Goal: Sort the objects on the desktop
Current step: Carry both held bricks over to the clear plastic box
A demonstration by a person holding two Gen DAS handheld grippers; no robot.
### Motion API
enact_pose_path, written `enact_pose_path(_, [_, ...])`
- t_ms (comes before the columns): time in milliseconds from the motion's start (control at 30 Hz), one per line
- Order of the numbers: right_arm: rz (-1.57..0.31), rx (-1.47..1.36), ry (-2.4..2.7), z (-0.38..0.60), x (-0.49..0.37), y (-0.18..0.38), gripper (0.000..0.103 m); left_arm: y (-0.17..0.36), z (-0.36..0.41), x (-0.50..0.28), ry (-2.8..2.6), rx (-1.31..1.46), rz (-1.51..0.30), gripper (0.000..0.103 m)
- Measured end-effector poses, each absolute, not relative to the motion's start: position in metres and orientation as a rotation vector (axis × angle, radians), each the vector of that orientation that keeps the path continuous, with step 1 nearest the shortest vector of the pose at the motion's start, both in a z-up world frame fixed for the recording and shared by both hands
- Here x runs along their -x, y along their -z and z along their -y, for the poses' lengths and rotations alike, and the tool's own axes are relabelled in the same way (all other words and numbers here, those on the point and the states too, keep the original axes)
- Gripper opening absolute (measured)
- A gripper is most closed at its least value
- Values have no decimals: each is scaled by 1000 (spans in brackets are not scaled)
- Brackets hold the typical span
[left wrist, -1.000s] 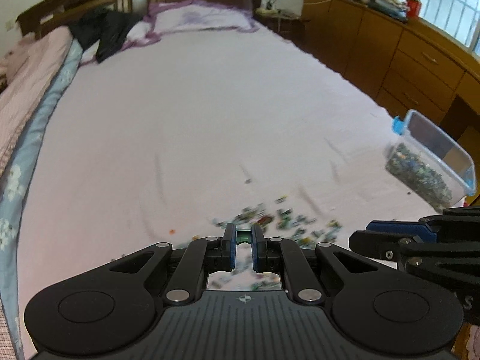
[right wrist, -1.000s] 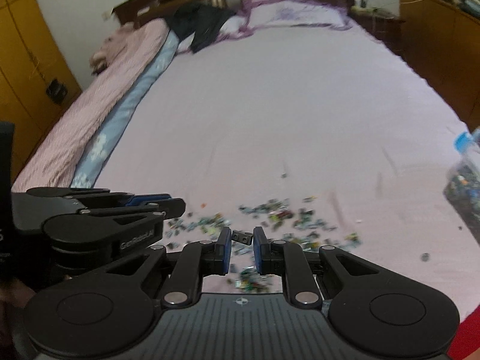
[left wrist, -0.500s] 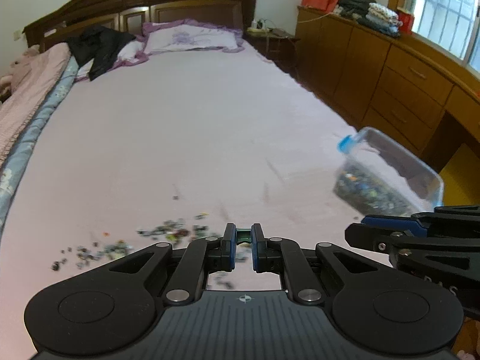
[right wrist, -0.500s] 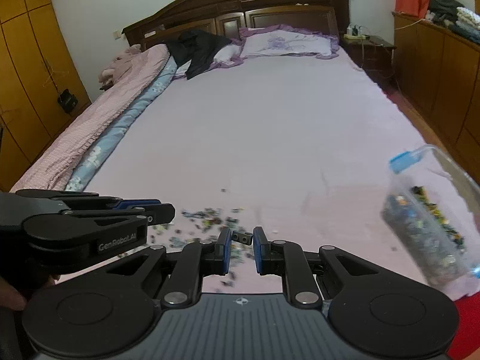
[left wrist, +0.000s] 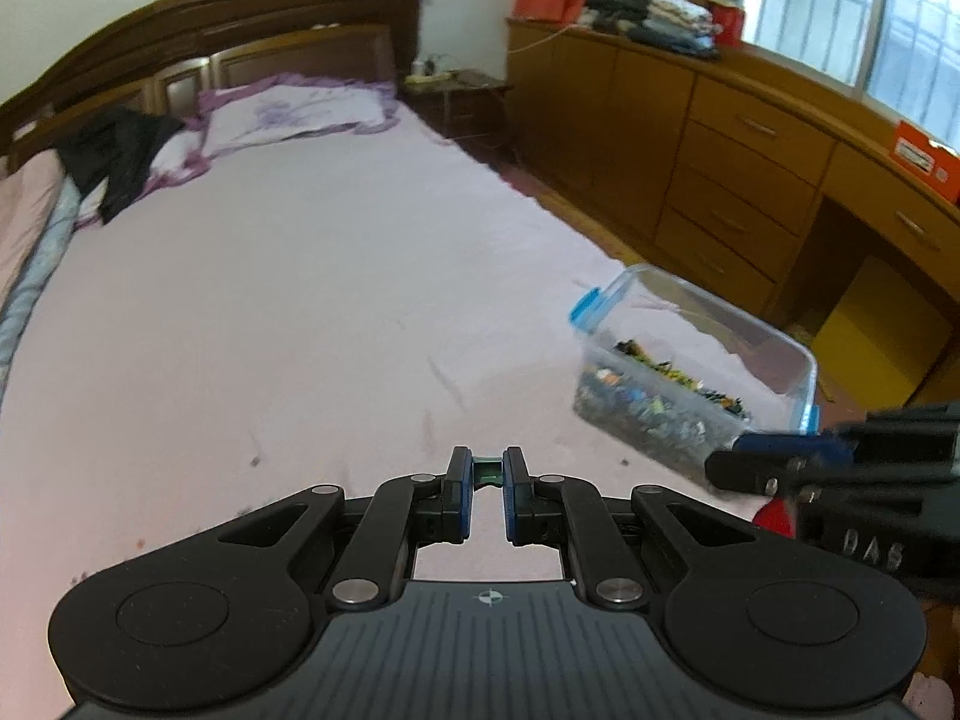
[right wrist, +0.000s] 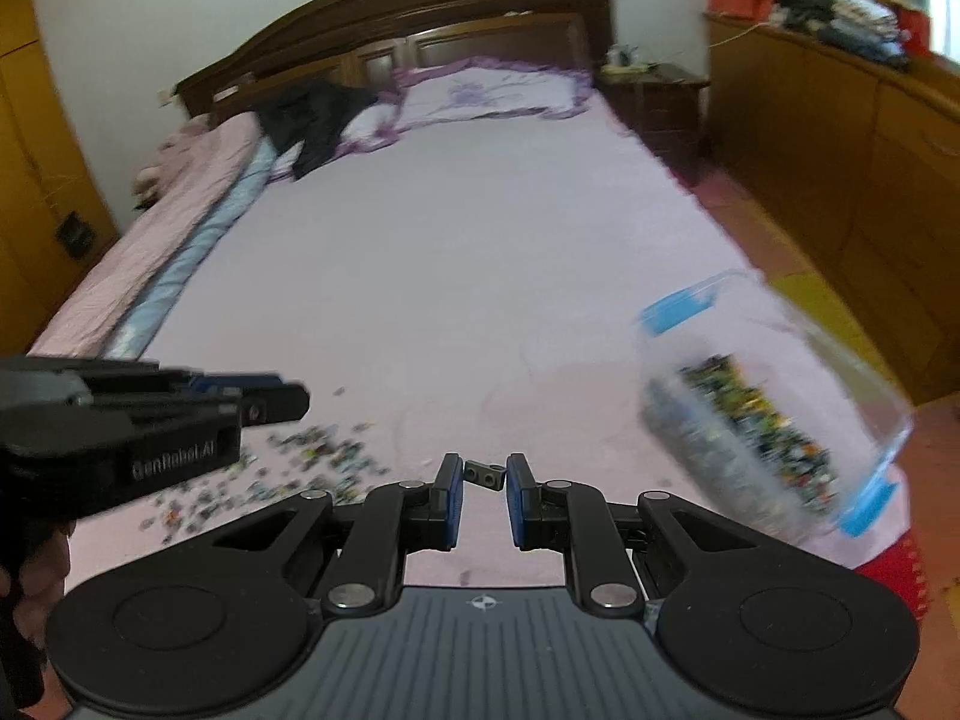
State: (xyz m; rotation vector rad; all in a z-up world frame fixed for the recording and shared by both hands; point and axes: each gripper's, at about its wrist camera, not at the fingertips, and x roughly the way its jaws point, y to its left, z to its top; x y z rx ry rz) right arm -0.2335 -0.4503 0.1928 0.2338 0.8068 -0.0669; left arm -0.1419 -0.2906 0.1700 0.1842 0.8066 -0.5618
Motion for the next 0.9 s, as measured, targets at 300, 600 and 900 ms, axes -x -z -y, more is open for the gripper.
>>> enact_pose_path(300, [-798, -264, 153, 485, 212, -186, 17, -168, 338, 120, 632, -202, -786, 12])
enact_pose_path(600, [-799, -262, 134, 542, 197, -179, 17, -169, 390, 105, 649, -216, -774, 12])
enact_pose_path(900, [-803, -221, 50, 635, 179, -179, 17, -184, 468, 100, 576, -204, -782, 12])
